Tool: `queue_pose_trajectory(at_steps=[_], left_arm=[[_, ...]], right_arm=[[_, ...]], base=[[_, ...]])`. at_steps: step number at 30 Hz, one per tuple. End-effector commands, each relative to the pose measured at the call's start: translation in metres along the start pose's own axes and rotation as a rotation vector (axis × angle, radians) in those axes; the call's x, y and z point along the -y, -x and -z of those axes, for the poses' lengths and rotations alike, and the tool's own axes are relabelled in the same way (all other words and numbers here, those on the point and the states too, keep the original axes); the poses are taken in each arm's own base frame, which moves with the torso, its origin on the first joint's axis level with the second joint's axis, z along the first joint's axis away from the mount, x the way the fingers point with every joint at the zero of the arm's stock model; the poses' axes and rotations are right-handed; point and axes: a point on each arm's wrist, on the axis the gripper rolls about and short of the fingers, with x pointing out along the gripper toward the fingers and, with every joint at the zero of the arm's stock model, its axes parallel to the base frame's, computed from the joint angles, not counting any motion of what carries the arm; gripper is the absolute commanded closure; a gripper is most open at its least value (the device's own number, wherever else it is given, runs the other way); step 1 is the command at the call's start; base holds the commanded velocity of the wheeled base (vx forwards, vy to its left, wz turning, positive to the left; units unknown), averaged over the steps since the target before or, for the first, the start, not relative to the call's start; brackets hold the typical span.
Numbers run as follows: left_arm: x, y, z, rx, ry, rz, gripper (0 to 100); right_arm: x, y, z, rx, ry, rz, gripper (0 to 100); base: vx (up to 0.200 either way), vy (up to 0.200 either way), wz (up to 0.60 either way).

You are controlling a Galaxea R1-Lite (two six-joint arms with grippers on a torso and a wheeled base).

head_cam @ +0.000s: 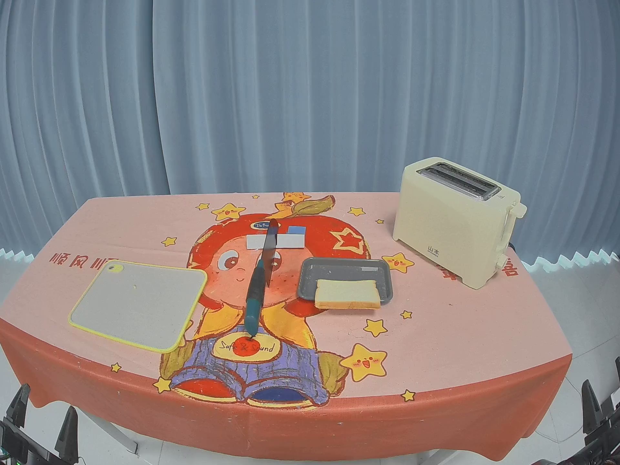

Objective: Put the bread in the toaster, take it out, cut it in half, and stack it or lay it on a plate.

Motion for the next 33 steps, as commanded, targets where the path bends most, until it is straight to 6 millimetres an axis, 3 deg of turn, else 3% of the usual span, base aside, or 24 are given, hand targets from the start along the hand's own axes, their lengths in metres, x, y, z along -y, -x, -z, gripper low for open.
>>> queue_pose_trajectory(at_steps=[1,33], left_arm=[[-0.0001,-0.0010,0.0050,-0.013,0.000,-0.001,0],[-0.0001,-0.0010,0.0050,-0.013,0.000,-0.001,0]], right_arm=[[0.0001,0.0000,0.0052,-0.001,0.001,-0.001,0],[0.0001,0.0000,0.0052,-0.001,0.005,0.001,0]], base=[[0.000,0.000,0.00],[0.000,0.000,0.00]])
